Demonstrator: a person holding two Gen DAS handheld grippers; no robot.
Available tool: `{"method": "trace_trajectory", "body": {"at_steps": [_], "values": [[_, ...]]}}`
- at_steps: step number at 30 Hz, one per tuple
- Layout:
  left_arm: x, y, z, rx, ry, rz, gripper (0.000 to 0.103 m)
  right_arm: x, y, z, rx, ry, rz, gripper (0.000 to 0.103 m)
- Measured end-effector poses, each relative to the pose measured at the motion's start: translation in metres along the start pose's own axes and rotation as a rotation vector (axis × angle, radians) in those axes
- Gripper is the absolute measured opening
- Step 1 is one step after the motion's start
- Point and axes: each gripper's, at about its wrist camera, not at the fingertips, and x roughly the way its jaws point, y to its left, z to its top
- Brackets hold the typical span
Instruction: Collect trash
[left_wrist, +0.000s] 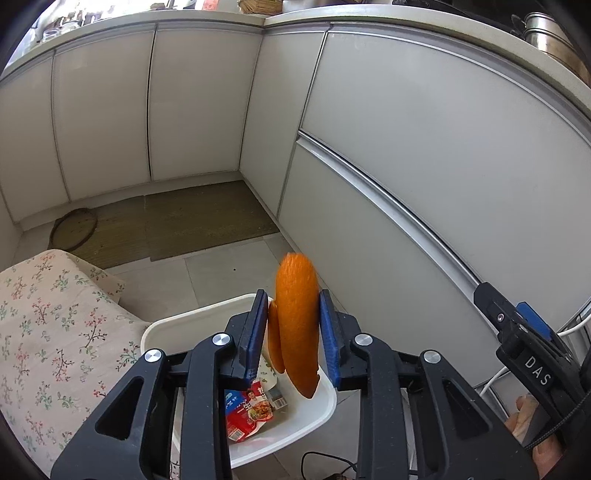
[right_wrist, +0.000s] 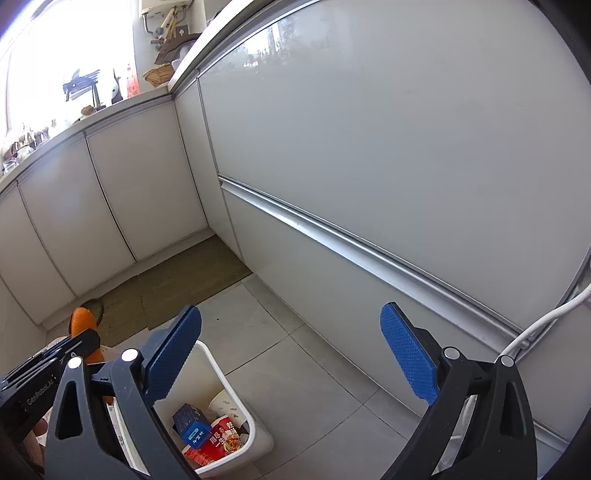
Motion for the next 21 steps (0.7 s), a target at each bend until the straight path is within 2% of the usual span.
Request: {"method": "trace_trajectory", "body": {"at_steps": [1, 3, 5, 7, 9, 10, 12, 15, 17, 21], "values": [[0.001, -0.001, 0.0, 0.0, 0.002, 0.002, 0.029, 0.0, 0.0, 0.0, -0.001, -0.001, -0.001, 0.095], [0.0, -0.002, 0.001, -0.003, 0.001, 0.009, 0.041, -0.001, -0.001, 0.0, -0.002, -0.006, -0.001, 0.095], [-0.002, -0.001, 0.002, -0.004, -0.009, 0.023, 0.048, -0.003, -0.001, 0.0, -0.003, -0.014, -0.003, 0.095], [-0.006, -0.002, 0.002, 0.003, -0.021, 0.04, 0.051, -0.004, -0.001, 0.0, -0.005, -0.023, -0.004, 0.095], [-0.011, -0.003, 0.002, 0.012, -0.039, 0.059, 0.063, -0.006, 0.001, -0.001, -0.009, -0.033, -0.004, 0.096], [-0.014, -0.003, 0.001, 0.017, -0.055, 0.072, 0.066, -0.008, 0.002, -0.001, -0.011, -0.039, -0.002, 0.096], [-0.021, -0.004, 0.0, 0.025, -0.081, 0.1, 0.08, -0.011, 0.005, -0.002, -0.018, -0.05, 0.003, 0.096], [-0.033, -0.004, -0.002, 0.037, -0.128, 0.144, 0.091, -0.017, 0.009, -0.004, -0.031, -0.068, 0.012, 0.096], [-0.041, -0.003, -0.004, 0.041, -0.151, 0.173, 0.096, -0.023, 0.011, -0.006, -0.03, -0.081, 0.027, 0.096], [-0.056, 0.006, -0.009, 0.019, -0.183, 0.192, 0.096, -0.039, 0.018, -0.013, -0.032, -0.11, 0.068, 0.096]]}}
